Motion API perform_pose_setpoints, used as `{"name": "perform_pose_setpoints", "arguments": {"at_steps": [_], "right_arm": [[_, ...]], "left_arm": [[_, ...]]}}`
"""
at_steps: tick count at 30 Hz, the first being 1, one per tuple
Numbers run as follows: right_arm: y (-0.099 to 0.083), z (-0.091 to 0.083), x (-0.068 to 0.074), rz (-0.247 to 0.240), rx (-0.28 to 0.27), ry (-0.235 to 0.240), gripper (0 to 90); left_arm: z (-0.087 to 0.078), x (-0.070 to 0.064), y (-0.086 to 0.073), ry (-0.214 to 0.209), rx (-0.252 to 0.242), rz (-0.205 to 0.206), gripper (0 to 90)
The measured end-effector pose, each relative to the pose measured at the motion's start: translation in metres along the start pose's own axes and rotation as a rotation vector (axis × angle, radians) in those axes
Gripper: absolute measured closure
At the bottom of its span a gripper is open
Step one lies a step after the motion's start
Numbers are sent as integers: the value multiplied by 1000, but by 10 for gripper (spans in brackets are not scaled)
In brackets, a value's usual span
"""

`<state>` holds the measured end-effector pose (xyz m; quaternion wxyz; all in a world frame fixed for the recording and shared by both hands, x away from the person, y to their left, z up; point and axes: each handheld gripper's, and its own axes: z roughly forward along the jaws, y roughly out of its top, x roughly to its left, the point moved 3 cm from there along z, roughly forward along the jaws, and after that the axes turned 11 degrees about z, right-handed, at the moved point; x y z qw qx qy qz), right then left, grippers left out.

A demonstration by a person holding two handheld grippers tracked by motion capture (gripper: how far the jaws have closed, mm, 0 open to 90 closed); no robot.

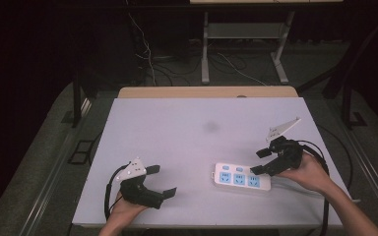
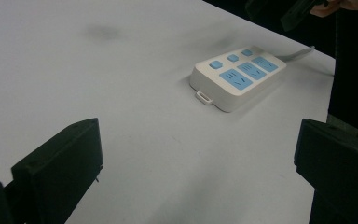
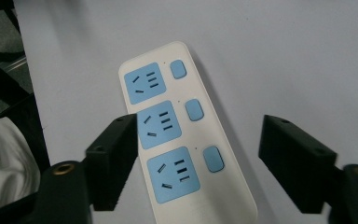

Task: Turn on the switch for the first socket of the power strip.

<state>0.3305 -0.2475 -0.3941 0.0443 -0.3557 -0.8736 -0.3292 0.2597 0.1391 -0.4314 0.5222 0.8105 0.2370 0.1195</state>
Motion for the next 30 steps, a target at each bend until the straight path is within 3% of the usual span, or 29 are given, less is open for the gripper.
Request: {"name": "perform_pose_setpoints", "arguments": {"at_steps": [3,7,8,10,16,30], "right_arm": [[0,1,-1,-8,5,4,373],[-1,2,-1,-16,17,11,551],[-1,2,-1,-16,17,11,551],[-1,3,-2,-24,23,17,674],[-1,5,-3,-41,30,24,883],[-2,18,-5,-55,86,15,894]], "left_arm": [[0,0,0,2,1,1,0],[-1,1,-1,5,-2,-5,0],[-1,2,-1,7,-3,-6,0],[-1,2,-1,11,-4,-7,0],[-2,3,-1,13,-5,-6,0],[-1,2,-2,10,1,-5,0]]}}
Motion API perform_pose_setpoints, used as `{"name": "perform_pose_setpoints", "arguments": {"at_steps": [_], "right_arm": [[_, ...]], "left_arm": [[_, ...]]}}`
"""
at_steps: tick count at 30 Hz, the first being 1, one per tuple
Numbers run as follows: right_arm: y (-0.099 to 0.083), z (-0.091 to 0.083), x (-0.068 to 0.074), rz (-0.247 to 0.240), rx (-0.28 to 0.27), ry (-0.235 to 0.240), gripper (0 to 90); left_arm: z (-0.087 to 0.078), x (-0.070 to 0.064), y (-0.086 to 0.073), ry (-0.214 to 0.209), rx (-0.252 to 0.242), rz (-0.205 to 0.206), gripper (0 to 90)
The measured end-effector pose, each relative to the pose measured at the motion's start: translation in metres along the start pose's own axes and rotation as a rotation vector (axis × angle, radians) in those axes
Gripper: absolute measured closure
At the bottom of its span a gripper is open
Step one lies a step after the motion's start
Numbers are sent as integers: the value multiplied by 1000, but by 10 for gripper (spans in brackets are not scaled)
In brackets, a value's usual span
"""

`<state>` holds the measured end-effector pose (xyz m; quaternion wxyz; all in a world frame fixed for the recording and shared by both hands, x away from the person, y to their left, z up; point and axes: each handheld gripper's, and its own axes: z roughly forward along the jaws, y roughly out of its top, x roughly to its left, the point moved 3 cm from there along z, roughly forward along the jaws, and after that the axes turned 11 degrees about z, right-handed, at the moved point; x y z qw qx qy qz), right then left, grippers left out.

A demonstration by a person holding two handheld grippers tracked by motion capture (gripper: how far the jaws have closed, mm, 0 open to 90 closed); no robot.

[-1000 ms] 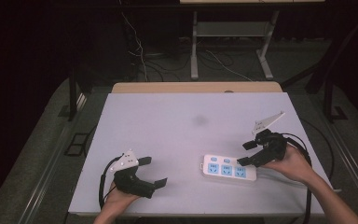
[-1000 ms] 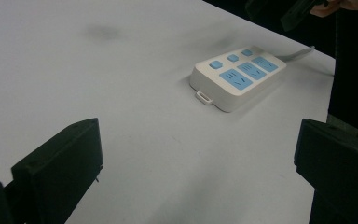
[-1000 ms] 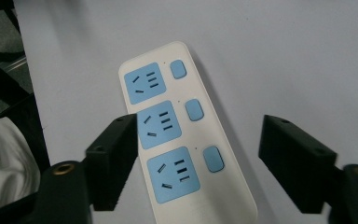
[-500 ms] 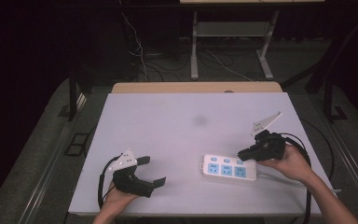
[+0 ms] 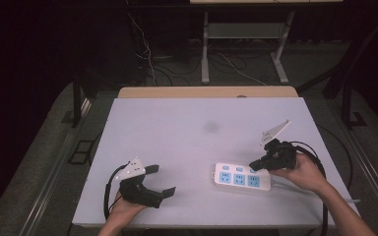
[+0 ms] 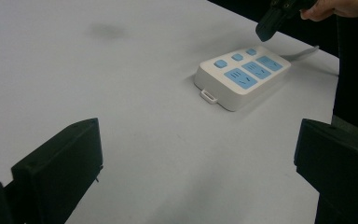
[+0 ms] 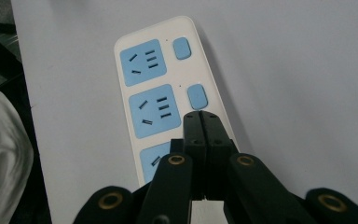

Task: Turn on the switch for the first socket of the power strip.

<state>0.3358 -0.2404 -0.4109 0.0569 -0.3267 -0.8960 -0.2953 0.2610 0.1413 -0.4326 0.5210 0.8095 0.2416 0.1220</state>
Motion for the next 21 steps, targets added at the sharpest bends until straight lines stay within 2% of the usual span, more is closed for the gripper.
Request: {"name": "perform_pose_setpoints", "arguments": {"at_steps": [5,21], "right_arm": [[-1,4,-2,2,6,-3,894],[-5,13,-11,60,24,-20,894]], "left_arm": [[0,0,0,0,2,1,0],[1,0,-1,-1,7,4,0]]}}
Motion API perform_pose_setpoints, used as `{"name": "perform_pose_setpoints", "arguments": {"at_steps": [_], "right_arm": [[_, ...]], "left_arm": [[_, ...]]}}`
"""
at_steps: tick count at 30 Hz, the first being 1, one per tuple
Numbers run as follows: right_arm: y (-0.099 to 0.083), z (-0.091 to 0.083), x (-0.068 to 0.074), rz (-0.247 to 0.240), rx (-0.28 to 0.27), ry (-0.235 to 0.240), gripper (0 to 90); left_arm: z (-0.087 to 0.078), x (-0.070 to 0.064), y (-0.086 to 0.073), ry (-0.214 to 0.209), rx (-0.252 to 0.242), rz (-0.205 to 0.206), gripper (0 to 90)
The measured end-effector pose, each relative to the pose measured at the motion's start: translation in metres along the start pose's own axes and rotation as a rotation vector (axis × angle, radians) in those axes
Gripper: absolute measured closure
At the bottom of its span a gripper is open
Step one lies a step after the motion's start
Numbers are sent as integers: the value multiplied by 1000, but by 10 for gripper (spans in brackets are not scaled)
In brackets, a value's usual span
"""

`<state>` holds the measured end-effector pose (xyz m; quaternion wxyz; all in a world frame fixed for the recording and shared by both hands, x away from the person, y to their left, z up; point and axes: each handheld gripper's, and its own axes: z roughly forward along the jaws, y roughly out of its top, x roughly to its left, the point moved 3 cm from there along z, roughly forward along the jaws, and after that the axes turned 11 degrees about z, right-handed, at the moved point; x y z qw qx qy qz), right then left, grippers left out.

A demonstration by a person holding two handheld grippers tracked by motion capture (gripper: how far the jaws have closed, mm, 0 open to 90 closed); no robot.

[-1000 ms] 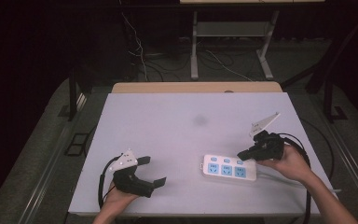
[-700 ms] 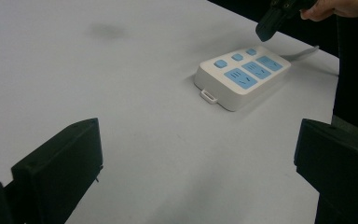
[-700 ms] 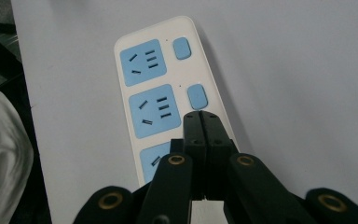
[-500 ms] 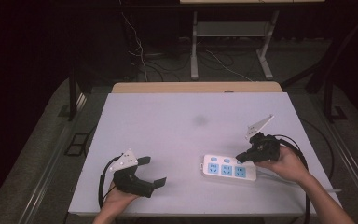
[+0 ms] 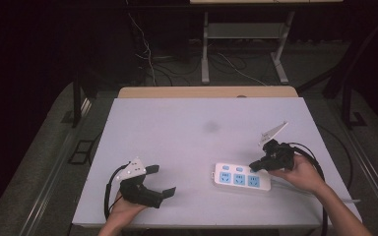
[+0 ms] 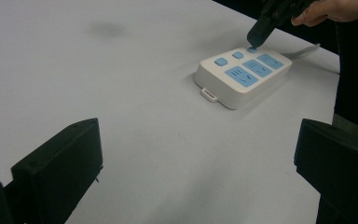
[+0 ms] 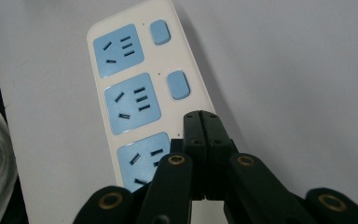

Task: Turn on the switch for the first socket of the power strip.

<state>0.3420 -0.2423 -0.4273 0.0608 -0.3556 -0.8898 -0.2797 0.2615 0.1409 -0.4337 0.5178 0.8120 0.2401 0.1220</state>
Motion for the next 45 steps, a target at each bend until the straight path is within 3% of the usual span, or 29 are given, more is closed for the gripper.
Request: {"name": "perform_pose_setpoints", "arguments": {"at_steps": [12,25,45], "right_arm": [[-4,4,1,-31,-24,-6,897],[-10,4,-5,-20,-71,44,900],[-10,5,-4,-36,-64,33,900]], "left_arm": [[1,-1,0,-2,5,3,0],[2,-1,-1,-4,11,9,0],[3,-1,-1,0,18,12,0]]}}
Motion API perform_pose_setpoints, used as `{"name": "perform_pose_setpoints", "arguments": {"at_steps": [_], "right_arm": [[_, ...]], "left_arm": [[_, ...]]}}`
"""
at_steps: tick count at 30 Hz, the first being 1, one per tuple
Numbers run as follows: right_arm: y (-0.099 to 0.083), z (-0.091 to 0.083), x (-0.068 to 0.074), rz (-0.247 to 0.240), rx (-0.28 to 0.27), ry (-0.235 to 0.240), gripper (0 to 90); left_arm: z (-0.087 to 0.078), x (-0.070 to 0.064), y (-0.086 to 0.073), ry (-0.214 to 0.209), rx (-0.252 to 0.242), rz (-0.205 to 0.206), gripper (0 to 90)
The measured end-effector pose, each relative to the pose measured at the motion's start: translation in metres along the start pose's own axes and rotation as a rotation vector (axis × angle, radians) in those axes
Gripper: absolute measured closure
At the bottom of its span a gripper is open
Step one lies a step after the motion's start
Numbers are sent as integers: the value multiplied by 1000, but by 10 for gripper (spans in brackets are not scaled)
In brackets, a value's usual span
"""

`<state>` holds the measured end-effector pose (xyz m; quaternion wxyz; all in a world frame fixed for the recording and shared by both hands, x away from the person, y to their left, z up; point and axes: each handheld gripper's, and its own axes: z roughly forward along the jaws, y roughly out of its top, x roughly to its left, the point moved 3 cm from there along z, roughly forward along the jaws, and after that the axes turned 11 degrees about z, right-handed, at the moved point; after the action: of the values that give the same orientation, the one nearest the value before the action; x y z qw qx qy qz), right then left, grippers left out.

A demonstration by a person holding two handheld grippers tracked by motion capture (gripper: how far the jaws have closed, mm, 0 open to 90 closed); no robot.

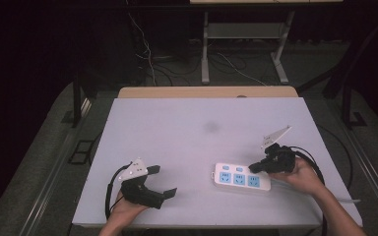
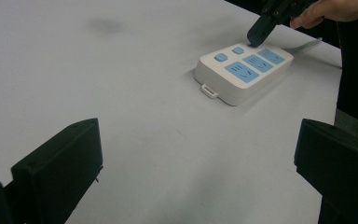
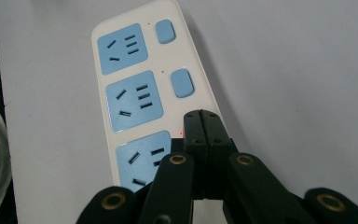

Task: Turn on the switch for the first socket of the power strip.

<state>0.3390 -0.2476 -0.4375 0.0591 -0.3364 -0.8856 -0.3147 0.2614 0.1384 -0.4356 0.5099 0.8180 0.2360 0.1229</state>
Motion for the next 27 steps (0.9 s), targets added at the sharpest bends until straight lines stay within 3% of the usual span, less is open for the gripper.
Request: {"name": "perform_pose_setpoints", "arguments": {"at_steps": [6,14,21,25,27], "right_arm": [[-1,1,3,-7,-5,-24,900],[-3,1,1,0,-20,-10,900],[-1,0,3,1,-6,-29,900],[-1,-1,3,8,-12,-29,900],[-1,-1,2,19,-7,-6,900]], "left_arm": [[0,-1,0,0,3,1,0],[0,0,0,0,4,1,0],[-1,1,0,3,-2,-5,0],[-2,1,0,3,-6,-8,0],[-2,2,-1,3,-3,-7,0]]}}
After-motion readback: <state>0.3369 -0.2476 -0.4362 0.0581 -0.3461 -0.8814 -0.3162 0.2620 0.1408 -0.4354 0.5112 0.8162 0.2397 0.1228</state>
